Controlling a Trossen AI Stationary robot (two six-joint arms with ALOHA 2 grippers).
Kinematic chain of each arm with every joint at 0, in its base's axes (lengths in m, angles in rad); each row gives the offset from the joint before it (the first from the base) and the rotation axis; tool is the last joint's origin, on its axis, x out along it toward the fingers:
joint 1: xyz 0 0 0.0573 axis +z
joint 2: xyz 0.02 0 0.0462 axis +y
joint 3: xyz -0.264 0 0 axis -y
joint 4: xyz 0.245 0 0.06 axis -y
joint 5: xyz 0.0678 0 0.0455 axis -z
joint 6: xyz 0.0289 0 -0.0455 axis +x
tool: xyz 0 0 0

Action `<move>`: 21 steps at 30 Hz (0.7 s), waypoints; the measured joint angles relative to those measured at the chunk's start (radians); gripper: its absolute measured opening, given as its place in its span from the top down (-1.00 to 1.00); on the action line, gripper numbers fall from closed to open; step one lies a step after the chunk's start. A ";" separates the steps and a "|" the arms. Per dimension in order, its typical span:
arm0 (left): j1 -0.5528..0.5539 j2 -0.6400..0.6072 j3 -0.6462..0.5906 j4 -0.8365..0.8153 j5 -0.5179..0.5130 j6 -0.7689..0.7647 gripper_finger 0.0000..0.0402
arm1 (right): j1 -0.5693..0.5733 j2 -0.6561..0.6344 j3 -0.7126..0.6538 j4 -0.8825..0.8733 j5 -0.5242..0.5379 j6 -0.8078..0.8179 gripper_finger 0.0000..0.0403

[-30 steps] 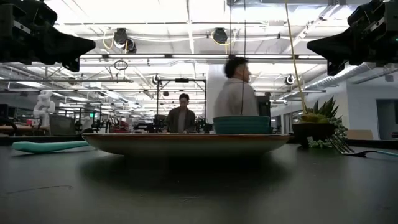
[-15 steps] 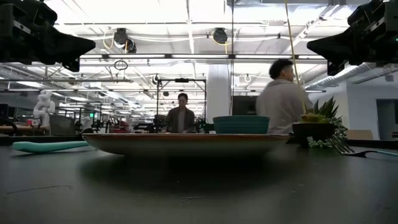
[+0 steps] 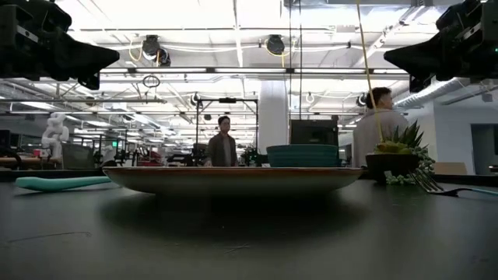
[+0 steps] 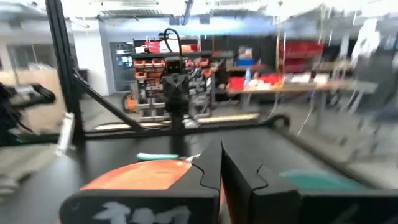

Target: Set table place

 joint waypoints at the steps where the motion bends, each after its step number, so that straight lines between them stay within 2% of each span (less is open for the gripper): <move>1: 0.000 0.000 0.000 0.000 0.000 -0.002 0.87 | -0.001 0.000 0.000 0.012 0.010 -0.058 1.00; 4: 0.000 0.000 0.000 0.000 0.001 -0.016 0.87 | -0.001 0.000 0.000 0.033 0.016 -0.146 1.00; 13: 0.000 0.000 0.000 0.008 0.007 -0.056 0.87 | -0.001 0.000 0.000 0.035 0.016 -0.149 1.00; 21: 0.000 0.000 0.000 0.004 0.005 -0.079 0.87 | -0.001 0.000 0.000 0.035 0.016 0.000 1.00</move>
